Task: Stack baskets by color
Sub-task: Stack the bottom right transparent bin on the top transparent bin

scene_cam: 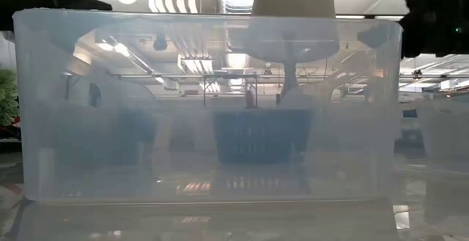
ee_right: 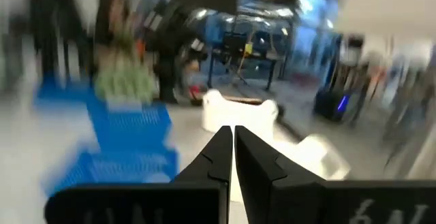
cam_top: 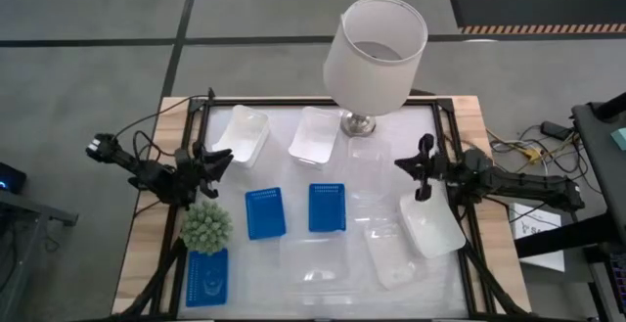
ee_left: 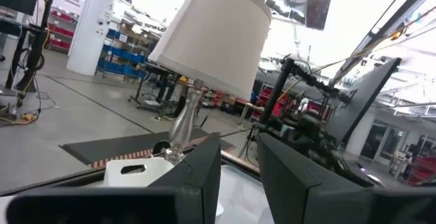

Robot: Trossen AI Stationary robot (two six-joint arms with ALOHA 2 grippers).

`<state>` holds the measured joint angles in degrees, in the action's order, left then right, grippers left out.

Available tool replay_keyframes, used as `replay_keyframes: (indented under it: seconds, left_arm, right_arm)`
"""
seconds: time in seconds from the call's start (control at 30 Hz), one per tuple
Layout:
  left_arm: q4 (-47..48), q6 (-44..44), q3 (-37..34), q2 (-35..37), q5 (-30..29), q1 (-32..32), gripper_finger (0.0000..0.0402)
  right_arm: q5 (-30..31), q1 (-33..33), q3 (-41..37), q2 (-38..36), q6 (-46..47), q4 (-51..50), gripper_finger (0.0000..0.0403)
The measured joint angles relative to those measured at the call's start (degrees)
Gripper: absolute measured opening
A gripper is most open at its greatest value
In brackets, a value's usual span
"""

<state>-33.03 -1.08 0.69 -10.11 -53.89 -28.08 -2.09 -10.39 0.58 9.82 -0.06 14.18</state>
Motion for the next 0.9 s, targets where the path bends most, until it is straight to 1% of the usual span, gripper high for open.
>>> replay_keyframes:
  seconds: [0.03,0.1,0.3,0.47,0.5,0.6,0.67,0.73,0.9]
  left_arm:
    - [-0.4,0.0,0.0,0.0,0.0,0.0,0.0081]
    - [-2.0,0.1,0.0,0.0,0.0,0.0,0.0081]
    - [-7.4,6.1,0.0,0.0,1.0,0.0,0.0081]
    - [-10.4,11.1,0.0,0.0,1.4,0.0,0.0081]
    - [-10.7,12.1,0.0,0.0,1.4,0.0,0.0081]
    - [-12.6,14.2,0.0,0.0,1.4,0.0,0.0081]
    - [-13.9,15.5,0.0,0.0,1.4,0.0,0.0081]
    - [-15.0,16.6,0.0,0.0,1.4,0.0,0.0081]
    - [-18.1,18.4,0.1,0.0,1.4,0.0,0.0081]
  right_arm:
    - [1.0,0.0,0.0,0.0,5.0,1.2,0.0011]
    - [3.0,0.0,0.0,0.0,9.8,4.1,0.0011]
    - [3.6,0.0,0.0,0.0,11.0,10.5,0.0011]
    - [3.0,0.0,0.1,0.1,19.2,12.6,0.0011]
    - [1.9,0.1,0.2,0.1,19.6,12.6,0.0011]
    - [-3.4,1.7,1.2,1.5,18.5,15.2,0.0011]
    - [-4.1,3.8,2.6,3.2,16.3,18.4,0.0011]
    - [-3.5,6.4,5.0,5.6,13.0,19.1,0.0011]
    - [2.6,13.1,12.9,15.3,5.1,18.1,0.0011]
